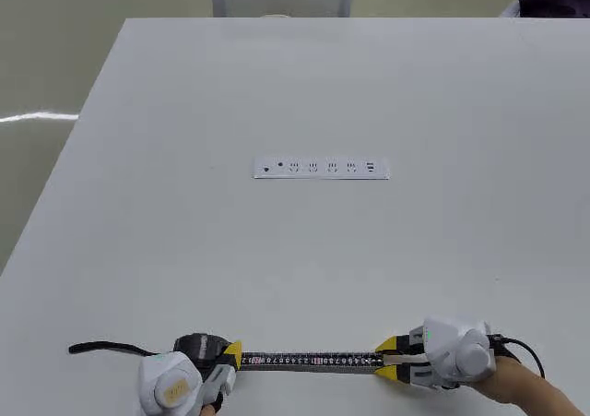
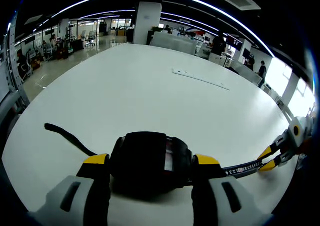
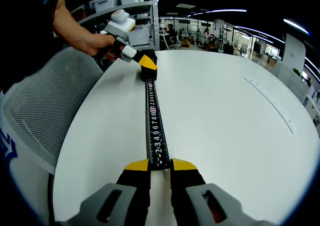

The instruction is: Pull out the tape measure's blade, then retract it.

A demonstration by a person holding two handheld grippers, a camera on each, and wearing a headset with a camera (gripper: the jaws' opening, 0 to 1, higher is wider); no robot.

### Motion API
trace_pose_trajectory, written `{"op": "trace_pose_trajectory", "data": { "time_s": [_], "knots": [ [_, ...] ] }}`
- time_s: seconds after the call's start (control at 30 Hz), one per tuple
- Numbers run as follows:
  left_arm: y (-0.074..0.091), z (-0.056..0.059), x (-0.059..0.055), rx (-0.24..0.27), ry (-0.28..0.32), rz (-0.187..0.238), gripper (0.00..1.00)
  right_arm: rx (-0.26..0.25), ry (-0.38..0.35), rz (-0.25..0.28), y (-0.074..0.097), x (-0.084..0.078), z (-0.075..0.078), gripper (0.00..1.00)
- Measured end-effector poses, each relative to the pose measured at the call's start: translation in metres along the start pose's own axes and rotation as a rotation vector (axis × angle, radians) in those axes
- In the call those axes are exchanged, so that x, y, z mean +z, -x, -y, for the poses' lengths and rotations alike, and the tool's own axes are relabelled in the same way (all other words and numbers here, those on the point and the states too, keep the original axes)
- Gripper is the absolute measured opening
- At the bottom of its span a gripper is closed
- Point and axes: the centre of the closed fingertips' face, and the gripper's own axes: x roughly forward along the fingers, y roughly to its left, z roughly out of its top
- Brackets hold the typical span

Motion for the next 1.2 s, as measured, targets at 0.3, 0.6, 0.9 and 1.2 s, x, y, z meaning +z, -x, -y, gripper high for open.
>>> {"op": "trace_pose_trajectory", "data": {
  "time_s": [0.3,0.6,0.9,1.2],
  "knots": [
    [0.001,-0.001,0.000,-0.010,0.008,-0.001,0.63,-0.006,-0.004,0.003,0.001,0.004,0.000,0.13],
    [0.000,-0.002,-0.001,-0.025,0.021,-0.004,0.62,-0.010,-0.002,0.011,0.001,0.009,0.001,0.13],
    [0.002,-0.001,0.000,-0.041,0.021,-0.010,0.62,-0.007,0.002,0.012,0.000,0.013,0.001,0.13],
    [0.002,-0.001,0.000,-0.040,0.017,-0.012,0.62,-0.005,0.019,0.015,-0.002,0.021,0.001,0.13]
  ]
}}
